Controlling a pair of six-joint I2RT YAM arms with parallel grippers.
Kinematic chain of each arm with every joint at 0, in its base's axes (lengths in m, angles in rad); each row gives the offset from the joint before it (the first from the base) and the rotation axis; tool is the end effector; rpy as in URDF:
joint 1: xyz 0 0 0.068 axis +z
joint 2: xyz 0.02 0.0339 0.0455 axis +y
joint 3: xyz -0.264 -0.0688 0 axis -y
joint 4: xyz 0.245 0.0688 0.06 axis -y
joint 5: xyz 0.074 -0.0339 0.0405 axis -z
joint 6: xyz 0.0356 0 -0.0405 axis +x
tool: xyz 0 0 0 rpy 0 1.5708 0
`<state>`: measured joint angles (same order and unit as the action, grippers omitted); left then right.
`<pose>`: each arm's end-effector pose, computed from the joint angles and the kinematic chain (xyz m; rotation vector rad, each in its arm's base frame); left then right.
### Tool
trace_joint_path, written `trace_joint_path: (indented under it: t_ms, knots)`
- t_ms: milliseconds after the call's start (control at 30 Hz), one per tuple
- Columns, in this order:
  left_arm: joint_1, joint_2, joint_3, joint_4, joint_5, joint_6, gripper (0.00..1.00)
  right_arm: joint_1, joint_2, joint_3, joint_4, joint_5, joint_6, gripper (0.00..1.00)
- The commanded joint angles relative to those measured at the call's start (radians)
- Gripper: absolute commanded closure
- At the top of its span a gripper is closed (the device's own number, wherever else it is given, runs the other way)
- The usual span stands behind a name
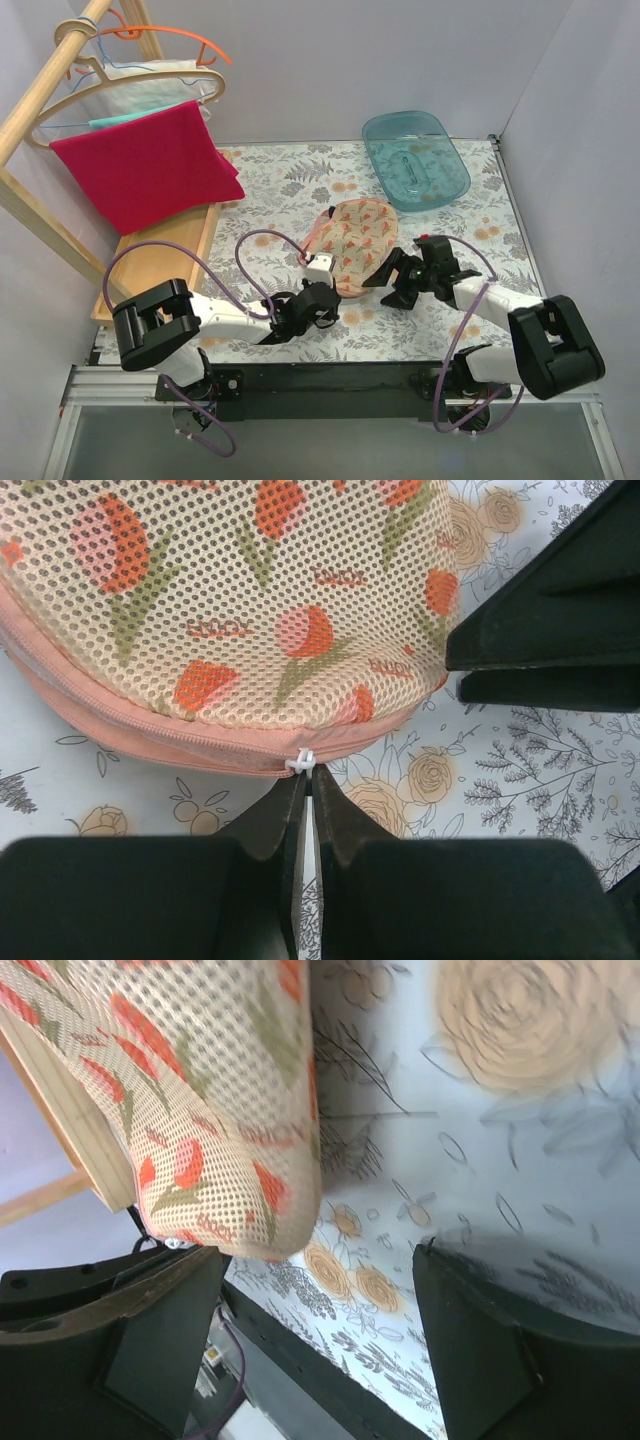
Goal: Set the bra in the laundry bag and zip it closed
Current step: Zip the zipper on the laundry bag.
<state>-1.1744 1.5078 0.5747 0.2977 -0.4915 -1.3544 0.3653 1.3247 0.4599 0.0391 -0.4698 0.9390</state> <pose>0.1245 -0.2539 0.1533 -0.4871 2.2199 -0.9152 0.2109 0.0979 0.1443 0.5029 2.5652 1.1123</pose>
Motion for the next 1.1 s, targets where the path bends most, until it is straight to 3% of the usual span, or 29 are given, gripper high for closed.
trace_joint_path:
  t_ms: [0, 467, 833, 933, 1067]
  knots:
    - [-0.013, 0.017, 0.057, -0.011, 0.014, 0.003, 1.0, -0.006, -0.133, -0.082, 0.021, 0.095, 0.142, 0.13]
    - [-0.036, 0.054, 0.114, -0.003, 0.053, 0.026, 1.0, -0.006, -0.351, -0.27, 0.119, 0.117, 0.374, 0.1]
    - [-0.037, 0.075, 0.148, -0.014, 0.077, 0.029, 1.0, -0.005, -0.312, -0.303, 0.215, 0.069, 0.432, 0.1]
    - [-0.039, 0.083, 0.162, -0.014, 0.088, 0.031, 1.0, -0.005, -0.288, -0.329, 0.321, 0.08, 0.477, 0.11]
    - [-0.044, 0.086, 0.172, -0.02, 0.111, 0.035, 1.0, -0.005, -0.207, -0.297, 0.387, 0.086, 0.48, 0.18]
